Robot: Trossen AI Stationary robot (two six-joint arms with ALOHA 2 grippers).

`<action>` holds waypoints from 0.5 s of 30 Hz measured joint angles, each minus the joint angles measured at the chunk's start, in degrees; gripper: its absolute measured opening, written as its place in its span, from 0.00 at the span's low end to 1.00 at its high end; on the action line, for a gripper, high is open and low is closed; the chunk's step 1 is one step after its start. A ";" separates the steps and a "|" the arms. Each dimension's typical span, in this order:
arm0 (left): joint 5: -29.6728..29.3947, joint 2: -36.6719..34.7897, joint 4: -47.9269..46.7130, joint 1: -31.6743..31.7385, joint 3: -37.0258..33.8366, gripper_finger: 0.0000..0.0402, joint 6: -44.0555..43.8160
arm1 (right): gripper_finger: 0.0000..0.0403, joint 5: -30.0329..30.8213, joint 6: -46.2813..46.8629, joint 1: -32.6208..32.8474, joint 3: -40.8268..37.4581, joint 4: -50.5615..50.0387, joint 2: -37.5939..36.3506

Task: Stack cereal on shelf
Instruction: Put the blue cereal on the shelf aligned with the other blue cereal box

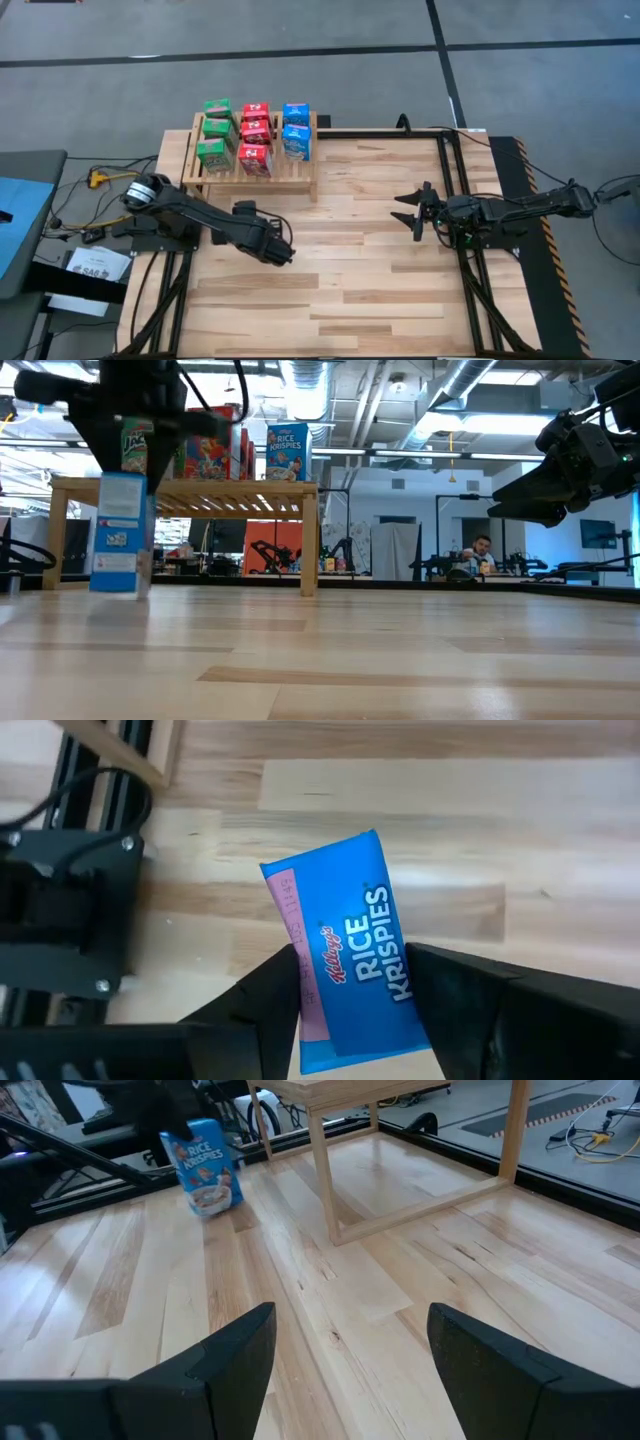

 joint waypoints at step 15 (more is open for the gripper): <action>-8.49 -12.90 3.85 -6.09 0.04 0.40 33.81 | 0.71 0.00 0.00 0.02 0.00 0.01 0.01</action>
